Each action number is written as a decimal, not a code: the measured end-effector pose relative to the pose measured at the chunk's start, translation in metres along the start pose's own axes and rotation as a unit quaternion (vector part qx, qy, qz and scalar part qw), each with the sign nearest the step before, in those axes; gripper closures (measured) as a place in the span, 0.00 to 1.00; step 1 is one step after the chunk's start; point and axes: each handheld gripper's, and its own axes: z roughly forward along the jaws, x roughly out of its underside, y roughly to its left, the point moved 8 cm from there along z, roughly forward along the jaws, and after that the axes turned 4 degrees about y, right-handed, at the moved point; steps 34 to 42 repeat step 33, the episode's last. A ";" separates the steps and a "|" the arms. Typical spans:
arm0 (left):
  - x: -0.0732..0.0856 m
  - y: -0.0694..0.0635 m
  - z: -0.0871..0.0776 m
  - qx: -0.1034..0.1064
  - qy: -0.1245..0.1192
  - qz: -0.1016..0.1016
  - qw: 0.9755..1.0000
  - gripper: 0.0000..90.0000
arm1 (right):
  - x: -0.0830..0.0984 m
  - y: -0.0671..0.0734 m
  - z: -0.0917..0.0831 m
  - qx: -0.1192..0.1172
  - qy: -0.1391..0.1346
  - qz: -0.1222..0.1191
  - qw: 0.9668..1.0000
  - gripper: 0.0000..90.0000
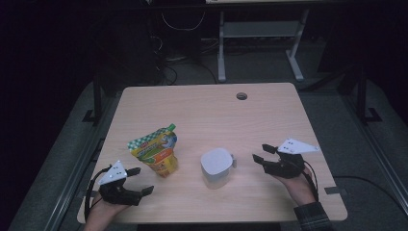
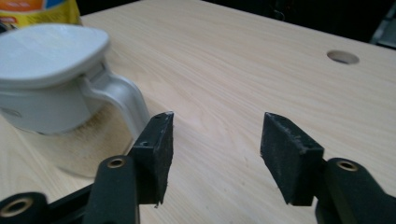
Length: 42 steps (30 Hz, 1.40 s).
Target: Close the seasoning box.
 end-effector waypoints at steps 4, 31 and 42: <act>0.001 0.001 0.001 -0.001 0.002 0.001 1.000 0.14 | 0.011 -0.005 0.001 0.009 0.008 0.003 1.000 0.42; 0.005 0.001 0.008 -0.004 0.017 0.005 1.000 0.12 | 0.041 -0.008 -0.002 0.026 0.027 0.023 0.999 0.31; 0.005 0.001 0.008 -0.004 0.017 0.005 1.000 0.12 | 0.041 -0.008 -0.002 0.025 0.026 0.023 0.999 0.31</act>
